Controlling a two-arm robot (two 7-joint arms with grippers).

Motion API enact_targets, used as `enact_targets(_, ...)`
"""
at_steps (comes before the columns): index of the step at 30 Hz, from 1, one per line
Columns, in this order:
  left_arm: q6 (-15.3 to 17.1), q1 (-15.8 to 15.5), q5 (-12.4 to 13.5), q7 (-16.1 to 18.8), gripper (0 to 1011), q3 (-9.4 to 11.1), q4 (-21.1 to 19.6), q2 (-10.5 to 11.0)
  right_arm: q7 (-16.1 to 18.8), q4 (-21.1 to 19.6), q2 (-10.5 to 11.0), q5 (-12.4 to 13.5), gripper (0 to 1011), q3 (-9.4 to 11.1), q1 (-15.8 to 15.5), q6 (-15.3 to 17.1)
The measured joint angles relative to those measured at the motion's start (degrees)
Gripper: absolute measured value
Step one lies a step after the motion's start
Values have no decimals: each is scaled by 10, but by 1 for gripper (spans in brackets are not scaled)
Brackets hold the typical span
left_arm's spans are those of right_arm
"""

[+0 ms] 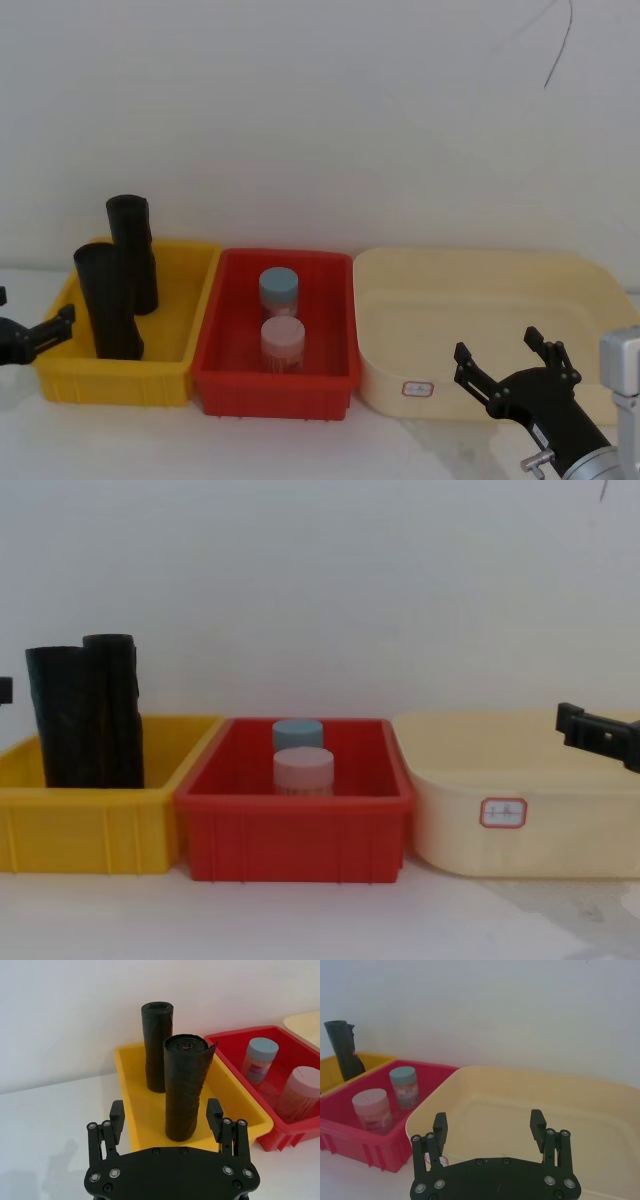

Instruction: Pick up the garbage bag with the one hand and transfer it to the other hand.

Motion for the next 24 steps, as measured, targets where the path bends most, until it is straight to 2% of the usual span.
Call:
enact_targets(5, -7, -26, -1, -9, 1001, 15, 33, -6, 0, 0, 0, 0, 1010, 0, 0, 0)
enact_targets(10, -13, -60, -2, -26, 1001, 39, 73, -11, 0, 0, 0, 0, 1010, 0, 0, 0)
enact_targets(15, -14, -82, -2, -41, 1001, 57, 95, -12, 0, 0, 0, 0, 1010, 0, 0, 0)
enact_targets(17, -13, -98, 0, -49, 1001, 71, 110, -12, 0, 0, 0, 0, 1010, 0, 0, 0)
enact_targets(24, -3, -127, 13, -53, 1001, 97, 136, -13, 0, 0, 0, 0, 1010, 0, 0, 0)
